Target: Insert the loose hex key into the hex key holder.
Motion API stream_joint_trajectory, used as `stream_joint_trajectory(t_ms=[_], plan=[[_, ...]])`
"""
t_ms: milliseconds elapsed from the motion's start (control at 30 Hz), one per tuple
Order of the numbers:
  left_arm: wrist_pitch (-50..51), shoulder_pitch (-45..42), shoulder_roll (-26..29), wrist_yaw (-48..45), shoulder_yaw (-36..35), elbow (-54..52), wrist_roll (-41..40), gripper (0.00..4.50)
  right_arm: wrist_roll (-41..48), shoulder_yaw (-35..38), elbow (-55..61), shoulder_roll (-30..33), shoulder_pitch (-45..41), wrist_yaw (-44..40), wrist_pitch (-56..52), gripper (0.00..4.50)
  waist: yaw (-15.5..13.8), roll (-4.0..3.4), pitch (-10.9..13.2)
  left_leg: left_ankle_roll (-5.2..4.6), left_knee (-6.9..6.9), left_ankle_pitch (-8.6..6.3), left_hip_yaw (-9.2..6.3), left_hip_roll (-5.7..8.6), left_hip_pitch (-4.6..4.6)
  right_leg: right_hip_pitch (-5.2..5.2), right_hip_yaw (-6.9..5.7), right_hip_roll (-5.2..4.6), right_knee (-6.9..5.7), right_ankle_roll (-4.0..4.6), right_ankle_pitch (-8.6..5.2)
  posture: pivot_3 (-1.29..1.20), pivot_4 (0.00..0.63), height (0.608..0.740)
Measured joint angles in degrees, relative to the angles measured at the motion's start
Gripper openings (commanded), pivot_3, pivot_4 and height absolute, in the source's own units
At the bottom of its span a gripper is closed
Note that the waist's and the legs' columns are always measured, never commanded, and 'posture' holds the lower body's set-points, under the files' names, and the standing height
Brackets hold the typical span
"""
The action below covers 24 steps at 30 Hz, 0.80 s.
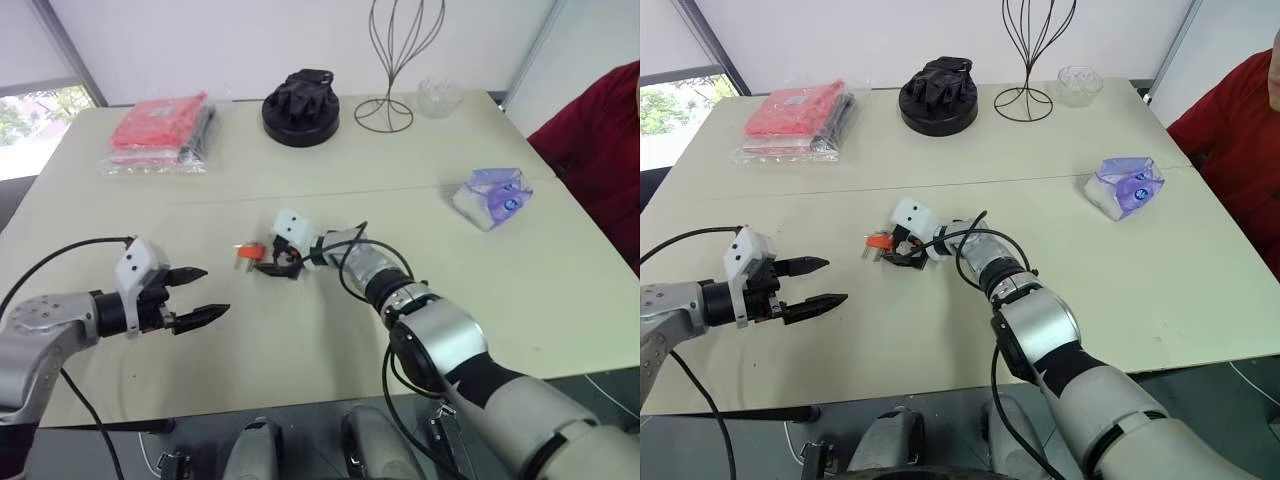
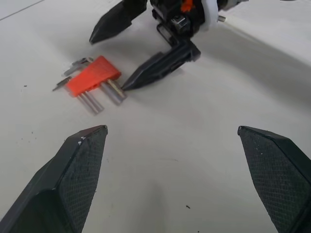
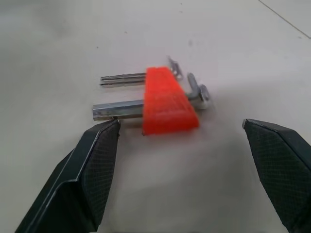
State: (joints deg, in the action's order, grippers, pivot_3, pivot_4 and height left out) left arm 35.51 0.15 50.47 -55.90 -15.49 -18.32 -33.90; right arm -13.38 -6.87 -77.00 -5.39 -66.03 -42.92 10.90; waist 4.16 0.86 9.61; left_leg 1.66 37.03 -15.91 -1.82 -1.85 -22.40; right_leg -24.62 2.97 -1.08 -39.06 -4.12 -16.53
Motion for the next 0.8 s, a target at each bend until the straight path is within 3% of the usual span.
stream_joint_trajectory(t_ms=[33,133,300,600,800], plan=[[0.0,0.2,0.0,0.2,0.0,-0.1,-0.1,4.48,0.0,0.0,0.0,-0.1,0.0,0.1,0.0,4.19,0.0,0.0,0.0,0.0,0.0,0.0,0.0,0.0,0.0,0.0,0.0,0.0,0.0,0.0,0.0,0.0,0.15,0.74],[0.0,1.0,-0.2,0.9,-0.1,-0.7,-0.4,4.5,-0.1,-0.1,0.0,-0.5,0.0,0.4,-0.1,3.32,0.0,0.0,0.0,0.0,-0.01,0.0,0.0,-0.01,0.0,0.0,0.0,0.0,0.0,0.0,0.0,0.0,0.15,0.74],[0.0,2.1,-0.7,1.5,-1.1,-1.1,-0.5,4.5,-0.6,-0.4,-0.2,-1.1,0.1,0.6,0.0,0.97,0.0,0.0,0.0,0.0,-0.01,0.0,0.0,0.0,0.01,0.0,0.0,-0.03,0.0,0.0,0.0,0.0,0.15,0.74],[0.2,-0.7,-1.3,1.7,-0.9,-0.5,-1.0,4.5,-3.8,-3.9,-0.1,0.7,-0.3,3.1,5.3,0.99,-0.3,-0.02,0.0,0.02,0.0,0.01,-0.01,0.06,0.0,0.03,-0.01,-0.04,0.01,0.0,0.0,0.0,0.15,0.74],[5.0,-15.3,-2.9,-0.1,-2.2,10.6,-8.3,4.5,-14.9,-13.9,7.4,14.5,-6.5,10.6,23.0,0.99,-0.5,0.05,0.1,0.24,0.01,0.13,0.01,0.22,-0.09,-0.01,-0.09,-0.01,0.02,-0.01,0.0,0.0,0.15,0.74]])
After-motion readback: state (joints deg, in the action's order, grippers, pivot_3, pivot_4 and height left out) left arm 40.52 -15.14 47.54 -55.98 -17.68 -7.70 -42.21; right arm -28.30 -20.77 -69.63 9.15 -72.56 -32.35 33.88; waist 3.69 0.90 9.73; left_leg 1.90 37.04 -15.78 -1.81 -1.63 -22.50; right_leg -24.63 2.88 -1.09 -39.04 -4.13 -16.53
